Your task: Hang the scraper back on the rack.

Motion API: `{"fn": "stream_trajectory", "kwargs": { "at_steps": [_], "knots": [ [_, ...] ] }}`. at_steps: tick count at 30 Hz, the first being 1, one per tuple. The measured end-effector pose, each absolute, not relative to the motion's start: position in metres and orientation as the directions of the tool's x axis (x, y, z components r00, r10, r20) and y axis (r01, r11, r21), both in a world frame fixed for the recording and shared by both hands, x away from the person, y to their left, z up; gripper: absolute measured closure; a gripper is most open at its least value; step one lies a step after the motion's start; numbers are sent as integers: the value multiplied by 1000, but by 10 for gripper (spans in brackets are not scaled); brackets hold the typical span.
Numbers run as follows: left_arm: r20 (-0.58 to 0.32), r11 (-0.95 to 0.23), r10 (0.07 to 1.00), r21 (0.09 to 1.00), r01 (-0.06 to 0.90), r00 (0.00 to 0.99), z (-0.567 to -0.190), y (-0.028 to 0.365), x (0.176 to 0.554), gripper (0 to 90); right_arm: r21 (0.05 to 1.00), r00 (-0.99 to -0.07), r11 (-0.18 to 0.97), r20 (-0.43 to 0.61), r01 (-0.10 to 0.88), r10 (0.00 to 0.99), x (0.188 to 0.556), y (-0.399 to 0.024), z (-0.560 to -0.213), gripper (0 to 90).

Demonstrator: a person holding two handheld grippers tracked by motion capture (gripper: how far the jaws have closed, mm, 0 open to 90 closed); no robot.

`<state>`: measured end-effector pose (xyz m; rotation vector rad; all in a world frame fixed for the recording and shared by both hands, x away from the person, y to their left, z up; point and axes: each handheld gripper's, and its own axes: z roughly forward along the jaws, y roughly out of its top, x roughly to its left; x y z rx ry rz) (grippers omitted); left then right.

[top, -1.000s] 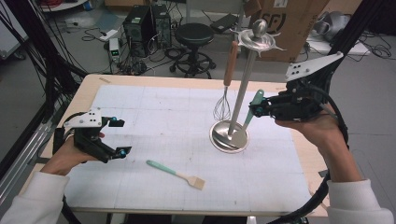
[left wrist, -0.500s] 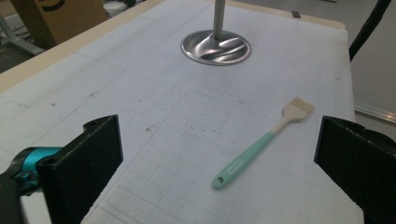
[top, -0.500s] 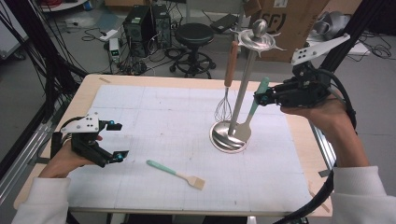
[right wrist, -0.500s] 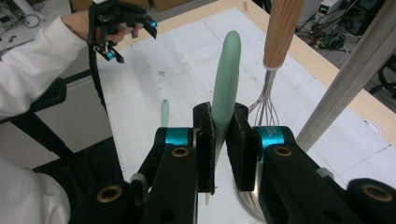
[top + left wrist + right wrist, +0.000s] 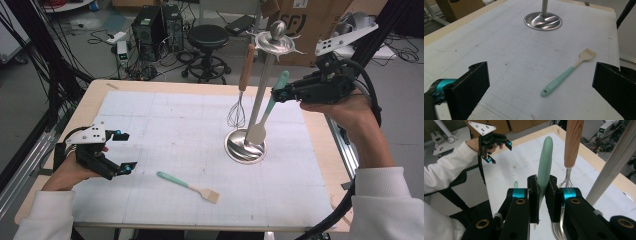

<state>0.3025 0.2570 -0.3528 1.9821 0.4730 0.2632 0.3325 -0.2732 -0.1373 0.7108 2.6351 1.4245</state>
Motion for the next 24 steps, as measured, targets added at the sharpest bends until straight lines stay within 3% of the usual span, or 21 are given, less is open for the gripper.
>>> {"fn": "stream_trajectory", "kwargs": {
  "at_steps": [24],
  "knots": [
    [-26,-373,438,904,209,898,-352,259,303,16,803,-893,462,180,375,412,354,-261,-127,822]
  ]
}}
